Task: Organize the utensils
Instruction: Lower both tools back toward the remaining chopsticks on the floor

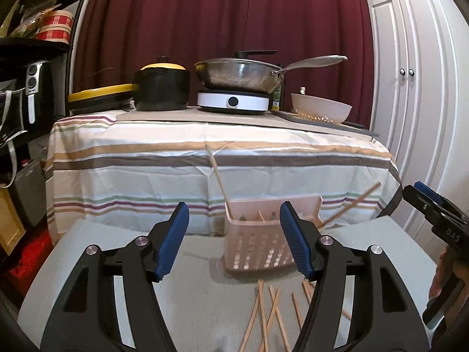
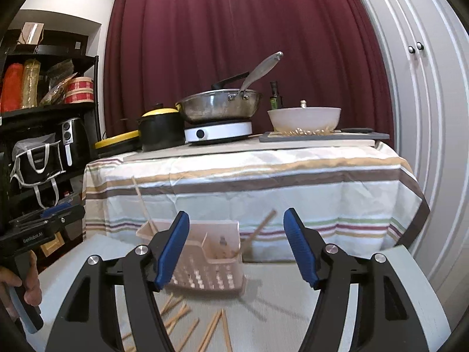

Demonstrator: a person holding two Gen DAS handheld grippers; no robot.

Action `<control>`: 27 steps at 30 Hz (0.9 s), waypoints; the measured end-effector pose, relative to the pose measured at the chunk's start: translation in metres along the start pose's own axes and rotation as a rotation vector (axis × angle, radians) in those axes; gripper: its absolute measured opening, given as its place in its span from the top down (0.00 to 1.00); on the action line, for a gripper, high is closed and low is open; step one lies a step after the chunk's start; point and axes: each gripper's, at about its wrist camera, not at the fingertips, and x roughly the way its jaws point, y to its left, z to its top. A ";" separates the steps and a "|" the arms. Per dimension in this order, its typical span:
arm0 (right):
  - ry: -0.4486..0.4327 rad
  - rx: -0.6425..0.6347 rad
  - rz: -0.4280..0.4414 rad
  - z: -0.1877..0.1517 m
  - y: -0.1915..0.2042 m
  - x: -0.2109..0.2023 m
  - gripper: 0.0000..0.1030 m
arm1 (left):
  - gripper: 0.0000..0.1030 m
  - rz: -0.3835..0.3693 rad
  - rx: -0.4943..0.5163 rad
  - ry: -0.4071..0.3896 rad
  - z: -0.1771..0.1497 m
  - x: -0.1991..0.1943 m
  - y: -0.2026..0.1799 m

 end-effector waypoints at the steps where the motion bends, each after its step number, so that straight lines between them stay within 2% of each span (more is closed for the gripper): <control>1: 0.005 -0.001 0.001 -0.006 0.000 -0.005 0.37 | 0.39 0.004 -0.001 0.001 -0.006 -0.005 0.000; 5: 0.027 -0.001 0.002 -0.034 0.002 -0.025 0.37 | 0.39 0.019 -0.019 0.026 -0.036 -0.023 0.000; 9: 0.070 -0.017 -0.014 -0.070 0.003 -0.043 0.44 | 0.41 0.031 -0.037 0.063 -0.069 -0.037 -0.001; 13: 0.132 -0.008 -0.020 -0.103 -0.001 -0.054 0.47 | 0.51 0.054 -0.003 0.095 -0.103 -0.049 -0.009; 18: 0.188 0.020 -0.028 -0.138 -0.007 -0.064 0.53 | 0.56 0.036 0.030 0.149 -0.143 -0.057 -0.022; 27: 0.240 0.042 -0.022 -0.170 -0.012 -0.071 0.59 | 0.69 -0.005 0.048 0.269 -0.196 -0.051 -0.040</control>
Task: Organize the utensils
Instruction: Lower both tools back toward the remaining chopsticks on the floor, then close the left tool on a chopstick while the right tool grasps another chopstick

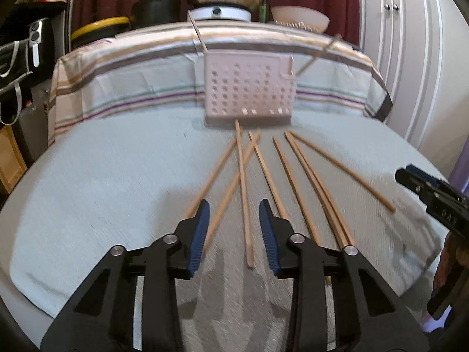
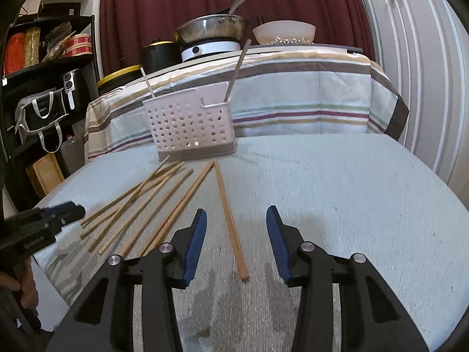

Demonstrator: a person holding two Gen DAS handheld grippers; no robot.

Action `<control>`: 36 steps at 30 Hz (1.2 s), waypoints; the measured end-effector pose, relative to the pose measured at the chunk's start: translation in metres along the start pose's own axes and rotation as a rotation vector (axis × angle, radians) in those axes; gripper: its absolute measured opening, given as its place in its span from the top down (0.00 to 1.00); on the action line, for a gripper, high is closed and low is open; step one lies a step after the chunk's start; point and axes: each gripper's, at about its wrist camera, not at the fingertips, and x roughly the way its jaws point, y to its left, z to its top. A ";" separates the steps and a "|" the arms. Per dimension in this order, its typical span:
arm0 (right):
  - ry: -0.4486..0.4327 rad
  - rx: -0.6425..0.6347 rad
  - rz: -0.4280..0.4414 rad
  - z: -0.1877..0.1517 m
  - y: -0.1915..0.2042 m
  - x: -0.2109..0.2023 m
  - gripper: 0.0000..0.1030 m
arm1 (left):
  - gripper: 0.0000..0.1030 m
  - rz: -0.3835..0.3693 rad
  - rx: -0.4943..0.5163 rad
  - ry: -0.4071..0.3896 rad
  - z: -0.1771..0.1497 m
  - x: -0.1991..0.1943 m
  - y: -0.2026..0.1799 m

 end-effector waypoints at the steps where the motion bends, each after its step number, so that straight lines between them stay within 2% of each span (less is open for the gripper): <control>1: 0.001 0.001 -0.001 -0.002 0.000 0.000 0.59 | 0.72 -0.001 0.006 0.010 -0.004 0.003 -0.003; 9: 0.007 0.015 0.002 -0.009 -0.004 -0.001 0.59 | 0.84 -0.007 0.016 0.058 -0.014 0.015 -0.010; 18: 0.015 0.023 0.008 -0.011 -0.005 0.000 0.59 | 0.85 0.001 0.008 0.078 -0.019 0.022 -0.011; 22: 0.018 0.026 0.009 -0.012 -0.005 0.000 0.59 | 0.94 0.003 0.002 0.075 -0.020 0.022 -0.010; 31: 0.043 0.016 0.018 -0.017 -0.002 0.005 0.61 | 0.94 0.011 -0.009 0.075 -0.019 0.020 -0.008; 36: 0.080 0.013 0.020 -0.021 -0.002 0.013 0.68 | 0.94 0.014 -0.009 0.076 -0.018 0.020 -0.008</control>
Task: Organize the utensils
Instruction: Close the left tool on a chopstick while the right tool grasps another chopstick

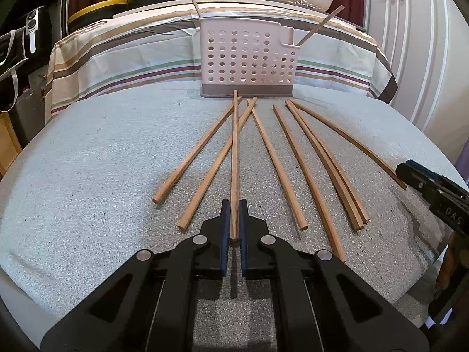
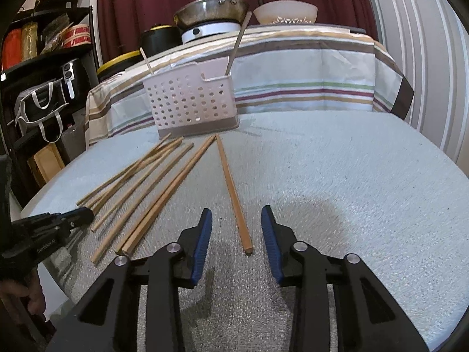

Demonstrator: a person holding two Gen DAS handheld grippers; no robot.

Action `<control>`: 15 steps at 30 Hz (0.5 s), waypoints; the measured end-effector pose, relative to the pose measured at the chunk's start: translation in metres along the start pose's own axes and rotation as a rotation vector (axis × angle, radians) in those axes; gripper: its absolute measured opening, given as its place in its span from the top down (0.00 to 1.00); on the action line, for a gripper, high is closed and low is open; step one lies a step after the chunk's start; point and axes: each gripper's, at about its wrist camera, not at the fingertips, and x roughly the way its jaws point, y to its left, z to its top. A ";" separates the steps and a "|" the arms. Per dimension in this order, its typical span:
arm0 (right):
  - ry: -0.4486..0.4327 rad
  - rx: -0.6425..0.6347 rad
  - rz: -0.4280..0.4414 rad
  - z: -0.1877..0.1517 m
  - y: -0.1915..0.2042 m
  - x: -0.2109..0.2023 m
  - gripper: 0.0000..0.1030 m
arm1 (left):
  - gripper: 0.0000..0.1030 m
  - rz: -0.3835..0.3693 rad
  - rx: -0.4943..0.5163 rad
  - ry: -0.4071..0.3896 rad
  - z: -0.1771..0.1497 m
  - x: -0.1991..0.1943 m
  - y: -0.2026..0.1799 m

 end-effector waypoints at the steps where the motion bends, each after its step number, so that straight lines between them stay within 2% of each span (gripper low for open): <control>1: 0.007 0.003 0.000 0.000 -0.001 0.002 0.69 | 0.94 0.000 0.002 0.000 0.000 0.000 -0.001; 5: 0.034 0.005 -0.020 0.000 -0.002 0.008 0.74 | 0.94 0.000 0.002 0.001 0.000 0.000 -0.001; 9: 0.048 -0.006 -0.030 -0.003 -0.002 0.011 0.90 | 0.94 0.000 0.001 -0.001 0.001 0.000 -0.001; 15: 0.046 -0.028 -0.016 -0.005 0.003 0.007 0.93 | 0.94 0.004 0.006 -0.022 0.001 -0.004 -0.002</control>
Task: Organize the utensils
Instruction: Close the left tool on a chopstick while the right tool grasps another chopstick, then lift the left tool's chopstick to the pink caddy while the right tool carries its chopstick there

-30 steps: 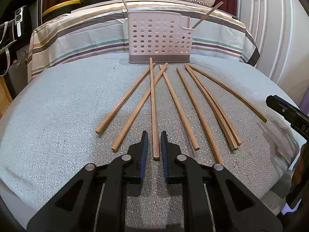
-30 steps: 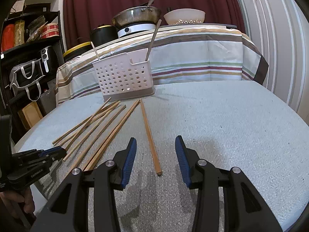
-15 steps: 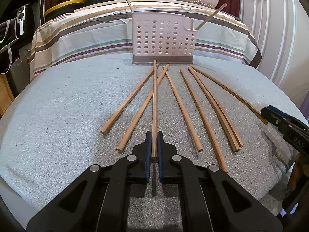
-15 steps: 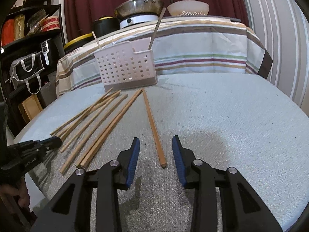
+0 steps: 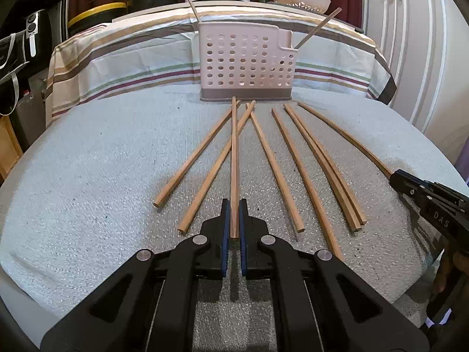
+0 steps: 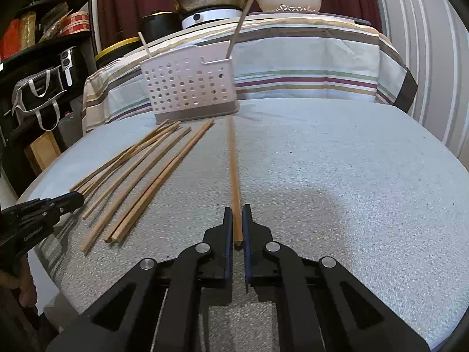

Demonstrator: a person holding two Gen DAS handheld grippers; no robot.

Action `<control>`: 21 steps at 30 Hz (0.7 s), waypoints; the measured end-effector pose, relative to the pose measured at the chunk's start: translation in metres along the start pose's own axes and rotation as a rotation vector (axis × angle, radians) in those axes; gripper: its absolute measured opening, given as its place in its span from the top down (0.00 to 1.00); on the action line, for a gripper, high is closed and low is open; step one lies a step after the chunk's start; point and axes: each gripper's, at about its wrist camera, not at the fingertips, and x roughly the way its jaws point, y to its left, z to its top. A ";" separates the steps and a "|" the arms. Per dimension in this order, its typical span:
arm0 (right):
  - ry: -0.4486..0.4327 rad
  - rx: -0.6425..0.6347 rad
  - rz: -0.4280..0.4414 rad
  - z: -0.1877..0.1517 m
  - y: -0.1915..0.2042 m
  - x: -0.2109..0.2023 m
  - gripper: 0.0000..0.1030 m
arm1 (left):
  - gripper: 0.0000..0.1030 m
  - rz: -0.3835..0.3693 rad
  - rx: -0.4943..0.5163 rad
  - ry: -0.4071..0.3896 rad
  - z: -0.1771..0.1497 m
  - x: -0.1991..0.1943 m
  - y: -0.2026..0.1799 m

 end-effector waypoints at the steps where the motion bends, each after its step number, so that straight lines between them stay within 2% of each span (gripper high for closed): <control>1: -0.006 -0.006 -0.002 0.000 0.001 -0.002 0.93 | 0.94 0.002 0.001 -0.008 0.000 -0.002 0.000; 12: -0.096 -0.030 -0.015 0.017 0.010 -0.030 0.93 | 0.94 0.020 0.027 -0.100 0.009 -0.024 -0.004; 21: -0.164 -0.032 -0.013 0.037 0.011 -0.049 0.93 | 0.94 0.031 0.012 -0.192 0.031 -0.048 0.002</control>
